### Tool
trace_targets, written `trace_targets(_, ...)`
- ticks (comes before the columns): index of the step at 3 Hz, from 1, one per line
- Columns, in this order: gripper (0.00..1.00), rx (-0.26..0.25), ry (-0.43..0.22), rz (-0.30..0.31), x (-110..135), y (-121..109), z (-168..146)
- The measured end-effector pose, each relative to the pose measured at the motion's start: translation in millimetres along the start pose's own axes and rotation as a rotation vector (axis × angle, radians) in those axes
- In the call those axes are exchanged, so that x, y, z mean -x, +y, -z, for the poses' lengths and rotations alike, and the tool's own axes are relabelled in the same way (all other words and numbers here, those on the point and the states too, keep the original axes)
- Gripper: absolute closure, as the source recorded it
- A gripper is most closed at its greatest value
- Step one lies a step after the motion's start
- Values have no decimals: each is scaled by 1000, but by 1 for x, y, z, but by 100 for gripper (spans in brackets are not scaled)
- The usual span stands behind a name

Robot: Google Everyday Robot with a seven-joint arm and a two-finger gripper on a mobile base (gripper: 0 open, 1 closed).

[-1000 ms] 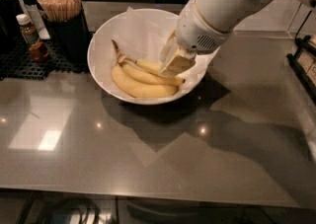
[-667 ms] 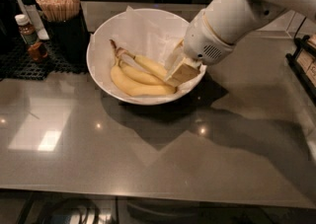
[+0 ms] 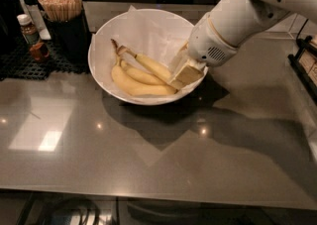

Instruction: Pick banana from white bowl

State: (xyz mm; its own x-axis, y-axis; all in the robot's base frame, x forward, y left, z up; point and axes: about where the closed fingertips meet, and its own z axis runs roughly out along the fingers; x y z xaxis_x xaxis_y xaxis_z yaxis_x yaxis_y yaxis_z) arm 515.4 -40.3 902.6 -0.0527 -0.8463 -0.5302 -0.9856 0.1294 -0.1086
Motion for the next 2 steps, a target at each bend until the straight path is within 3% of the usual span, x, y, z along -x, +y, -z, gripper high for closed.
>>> trace_targets(2, 35, -24, -5, 2, 8, -8, 1)
